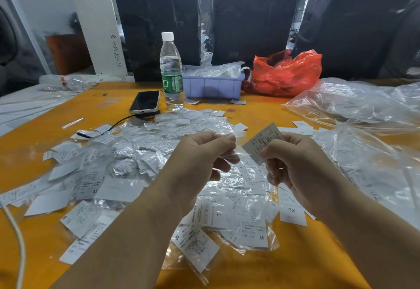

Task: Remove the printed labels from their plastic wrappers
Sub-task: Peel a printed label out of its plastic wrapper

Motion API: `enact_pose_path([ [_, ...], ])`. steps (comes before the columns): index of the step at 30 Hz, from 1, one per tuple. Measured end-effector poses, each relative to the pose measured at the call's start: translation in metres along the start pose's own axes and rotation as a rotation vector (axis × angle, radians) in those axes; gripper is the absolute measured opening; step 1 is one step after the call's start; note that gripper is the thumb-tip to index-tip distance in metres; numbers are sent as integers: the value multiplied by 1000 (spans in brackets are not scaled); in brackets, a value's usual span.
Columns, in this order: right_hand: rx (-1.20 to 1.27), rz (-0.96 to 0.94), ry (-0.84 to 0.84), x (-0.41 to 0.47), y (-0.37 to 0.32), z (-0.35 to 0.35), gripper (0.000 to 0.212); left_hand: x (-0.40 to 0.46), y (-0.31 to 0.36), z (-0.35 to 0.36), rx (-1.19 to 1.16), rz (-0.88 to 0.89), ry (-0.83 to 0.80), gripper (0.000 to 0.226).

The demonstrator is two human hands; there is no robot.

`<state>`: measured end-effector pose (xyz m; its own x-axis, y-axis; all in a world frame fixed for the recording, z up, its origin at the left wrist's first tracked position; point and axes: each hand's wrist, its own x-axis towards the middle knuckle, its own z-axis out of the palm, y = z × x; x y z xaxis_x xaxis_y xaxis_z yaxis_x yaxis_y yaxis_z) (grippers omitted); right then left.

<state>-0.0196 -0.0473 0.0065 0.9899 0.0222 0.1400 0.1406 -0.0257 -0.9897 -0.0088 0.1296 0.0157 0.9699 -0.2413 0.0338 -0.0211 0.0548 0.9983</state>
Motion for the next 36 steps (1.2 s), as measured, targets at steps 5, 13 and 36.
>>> enact_pose_path([
  [5,31,-24,-53,-1,2,2,8,-1,-3,2,54,22,-32,22],
  [13,99,-21,-75,-3,1,3,16,-2,-1,2,9,27,-76,14],
  [36,-94,-240,79,-10,-1,8,14,0,-1,-1,5,93,-26,4],
])
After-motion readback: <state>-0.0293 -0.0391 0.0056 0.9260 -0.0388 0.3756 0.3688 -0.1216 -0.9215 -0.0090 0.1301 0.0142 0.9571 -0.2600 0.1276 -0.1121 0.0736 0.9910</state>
